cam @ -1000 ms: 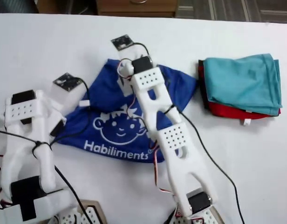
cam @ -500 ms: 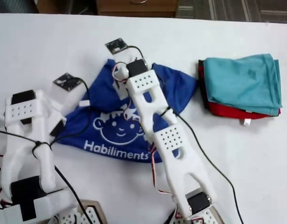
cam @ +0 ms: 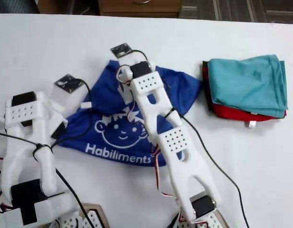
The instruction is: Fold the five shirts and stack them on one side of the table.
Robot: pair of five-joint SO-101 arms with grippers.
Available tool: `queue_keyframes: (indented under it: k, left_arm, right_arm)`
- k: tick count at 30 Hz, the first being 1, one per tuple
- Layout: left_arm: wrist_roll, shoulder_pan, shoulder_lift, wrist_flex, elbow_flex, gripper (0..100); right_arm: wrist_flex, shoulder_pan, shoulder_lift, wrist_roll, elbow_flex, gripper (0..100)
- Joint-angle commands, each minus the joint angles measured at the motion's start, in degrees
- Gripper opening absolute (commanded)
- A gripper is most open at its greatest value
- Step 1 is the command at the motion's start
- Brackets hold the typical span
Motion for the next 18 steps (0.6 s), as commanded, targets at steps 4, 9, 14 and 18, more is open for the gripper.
queue_keyframes:
  k: [4,9,14,18]
  left_arm:
    - [0.7,-0.7,-0.6,0.3,-2.9,3]
    - [2.3,-0.4,-0.5,0.7,-8.0,3]
    - [2.4,0.7,-0.2,4.9,-14.2,3]
    - [2.4,1.9,-0.2,5.6,-14.1,3]
  right_arm:
    - [3.2,3.6,-4.4,-0.1,-10.5,1.9]
    - [4.1,6.6,-12.5,2.6,-10.1,1.9]
    - [4.1,7.7,-17.5,3.2,-8.0,2.4]
    - [4.0,6.5,-16.6,2.8,-1.9,5.6]
